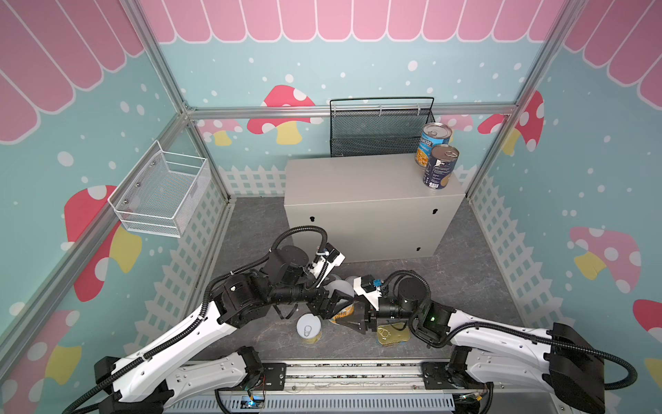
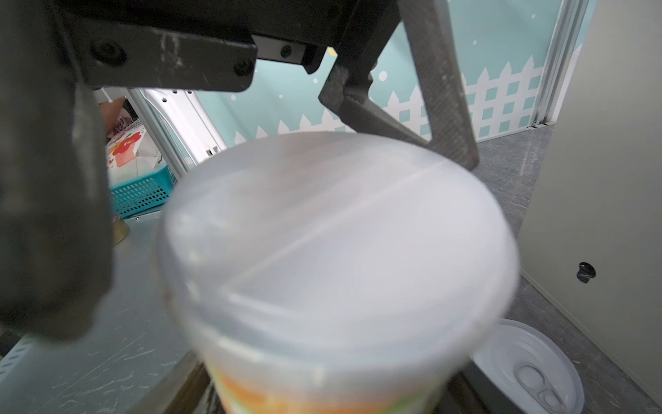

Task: Place and organize the canned foods onto the counter
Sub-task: 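Hold the peach can up to the left gripper and close the left gripper on it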

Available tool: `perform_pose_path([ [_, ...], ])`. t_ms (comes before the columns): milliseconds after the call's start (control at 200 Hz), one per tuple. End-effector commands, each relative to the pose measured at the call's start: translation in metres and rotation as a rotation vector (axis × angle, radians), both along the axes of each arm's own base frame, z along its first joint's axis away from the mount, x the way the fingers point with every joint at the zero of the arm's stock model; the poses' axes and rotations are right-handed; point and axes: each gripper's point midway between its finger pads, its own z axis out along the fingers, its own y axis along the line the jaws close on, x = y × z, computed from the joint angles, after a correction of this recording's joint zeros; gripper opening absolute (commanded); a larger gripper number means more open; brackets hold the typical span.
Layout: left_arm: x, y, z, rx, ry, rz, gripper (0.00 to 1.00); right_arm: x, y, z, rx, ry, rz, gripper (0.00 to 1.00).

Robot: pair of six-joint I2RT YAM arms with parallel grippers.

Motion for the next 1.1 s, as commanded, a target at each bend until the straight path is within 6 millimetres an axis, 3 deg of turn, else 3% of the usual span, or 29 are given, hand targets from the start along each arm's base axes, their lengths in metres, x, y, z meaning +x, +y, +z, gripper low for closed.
perform_pose_path([
  [0,-0.004,-0.003,0.014,-0.060,-0.055,-0.044,0.88,0.003,-0.001,0.059,0.142,-0.025,-0.011,0.56],
  [640,-0.004,-0.001,0.007,-0.046,-0.056,-0.038,0.95,0.000,-0.016,0.087,0.197,-0.083,-0.045,0.57],
  [1096,-0.009,-0.012,0.024,-0.123,-0.052,-0.086,0.95,-0.003,-0.016,0.086,0.203,-0.107,-0.031,0.57],
])
